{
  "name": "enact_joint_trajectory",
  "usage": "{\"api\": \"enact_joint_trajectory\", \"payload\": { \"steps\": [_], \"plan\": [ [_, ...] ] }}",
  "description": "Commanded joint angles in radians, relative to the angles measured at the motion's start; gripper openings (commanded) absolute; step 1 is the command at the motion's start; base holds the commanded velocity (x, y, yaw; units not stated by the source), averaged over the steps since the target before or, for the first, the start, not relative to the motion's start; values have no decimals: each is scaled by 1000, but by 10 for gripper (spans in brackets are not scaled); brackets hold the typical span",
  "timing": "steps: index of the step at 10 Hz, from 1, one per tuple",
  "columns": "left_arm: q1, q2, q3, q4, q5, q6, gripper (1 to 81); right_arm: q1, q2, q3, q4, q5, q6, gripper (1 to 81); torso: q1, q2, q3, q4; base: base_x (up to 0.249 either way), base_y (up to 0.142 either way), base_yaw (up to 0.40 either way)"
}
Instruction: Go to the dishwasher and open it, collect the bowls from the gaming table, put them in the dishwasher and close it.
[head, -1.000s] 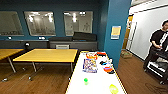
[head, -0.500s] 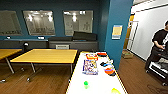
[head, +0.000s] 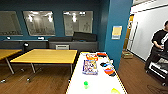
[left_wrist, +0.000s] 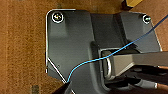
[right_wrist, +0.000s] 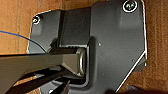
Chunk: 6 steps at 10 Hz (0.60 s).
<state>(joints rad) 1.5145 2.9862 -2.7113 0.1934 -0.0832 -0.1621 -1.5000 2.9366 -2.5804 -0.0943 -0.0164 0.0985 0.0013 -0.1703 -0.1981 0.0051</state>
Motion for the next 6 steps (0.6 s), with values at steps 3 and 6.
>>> {"api": "enact_joint_trajectory", "payload": {
  "steps": [3,6],
  "plan": [
    [-50,-15,10,-45,42,-8,811,49,-332,470,87,49,112,811,0,0,0,0,0,0,0],
    [-52,-13,24,-40,43,-7,811,78,-629,920,71,117,104,811,0,0,0,0,0,0,0]
  ]
}}
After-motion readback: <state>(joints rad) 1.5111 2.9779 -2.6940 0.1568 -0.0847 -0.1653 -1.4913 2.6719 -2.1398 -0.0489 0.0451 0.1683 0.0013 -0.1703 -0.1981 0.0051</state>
